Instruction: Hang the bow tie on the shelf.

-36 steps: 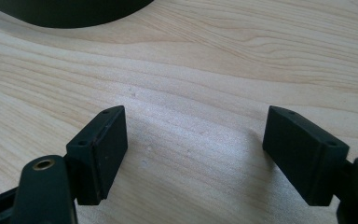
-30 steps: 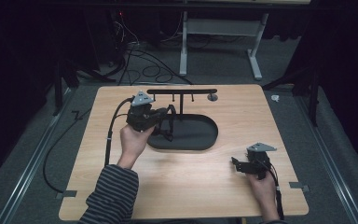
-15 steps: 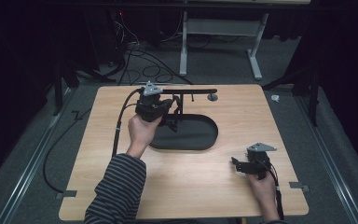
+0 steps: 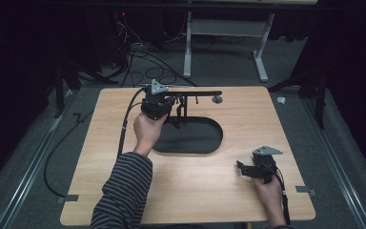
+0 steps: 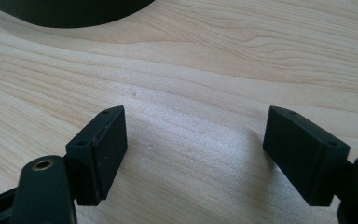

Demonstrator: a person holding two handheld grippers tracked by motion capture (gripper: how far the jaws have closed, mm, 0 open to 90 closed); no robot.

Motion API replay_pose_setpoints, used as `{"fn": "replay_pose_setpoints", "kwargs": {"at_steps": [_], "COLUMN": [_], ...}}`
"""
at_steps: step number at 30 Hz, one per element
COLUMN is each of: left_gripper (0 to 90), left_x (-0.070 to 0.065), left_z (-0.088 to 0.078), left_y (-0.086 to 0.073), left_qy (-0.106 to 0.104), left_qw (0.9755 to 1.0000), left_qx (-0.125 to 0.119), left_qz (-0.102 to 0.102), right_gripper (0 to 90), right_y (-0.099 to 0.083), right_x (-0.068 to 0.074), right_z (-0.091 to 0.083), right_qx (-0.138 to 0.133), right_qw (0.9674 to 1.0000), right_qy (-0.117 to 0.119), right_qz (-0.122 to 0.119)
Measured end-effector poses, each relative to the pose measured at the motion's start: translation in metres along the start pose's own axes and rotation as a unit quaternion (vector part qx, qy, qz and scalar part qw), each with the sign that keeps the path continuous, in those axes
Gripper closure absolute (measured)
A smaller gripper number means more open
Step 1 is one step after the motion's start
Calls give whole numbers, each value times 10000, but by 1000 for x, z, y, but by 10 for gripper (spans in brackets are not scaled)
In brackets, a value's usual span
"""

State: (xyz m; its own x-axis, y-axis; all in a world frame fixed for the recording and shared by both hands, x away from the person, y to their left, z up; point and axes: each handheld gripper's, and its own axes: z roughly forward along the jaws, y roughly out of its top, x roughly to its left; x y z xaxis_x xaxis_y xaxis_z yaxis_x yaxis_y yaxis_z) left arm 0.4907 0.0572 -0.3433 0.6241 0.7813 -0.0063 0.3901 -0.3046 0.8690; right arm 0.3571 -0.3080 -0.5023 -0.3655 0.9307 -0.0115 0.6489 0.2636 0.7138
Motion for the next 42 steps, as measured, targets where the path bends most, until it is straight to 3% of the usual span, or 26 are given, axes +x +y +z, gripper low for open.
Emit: {"fn": "replay_pose_setpoints", "kwargs": {"at_steps": [10,21,30,42], "left_gripper": [874,846,772,733], "left_x": [6,5,6,6], "left_z": [3,0,-8,-25], "left_y": [-2,-6,-12,-21], "left_qy": [154,131,-163,-289], "left_qw": [9999,9999,9998,9995], "left_qx": [41,24,64,-18], "left_qz": [-64,-39,-111,-120], "right_gripper": [227,227,227,228], "right_y": [0,0,0,0], "right_x": [0,0,0,0], "right_z": [0,0,0,0], "right_qx": [-1,1,1,-2], "right_qw": [10000,10000,10000,10000], "right_qy": [0,-2,-3,-6], "right_qz": [-6,-1,-4,6]}}
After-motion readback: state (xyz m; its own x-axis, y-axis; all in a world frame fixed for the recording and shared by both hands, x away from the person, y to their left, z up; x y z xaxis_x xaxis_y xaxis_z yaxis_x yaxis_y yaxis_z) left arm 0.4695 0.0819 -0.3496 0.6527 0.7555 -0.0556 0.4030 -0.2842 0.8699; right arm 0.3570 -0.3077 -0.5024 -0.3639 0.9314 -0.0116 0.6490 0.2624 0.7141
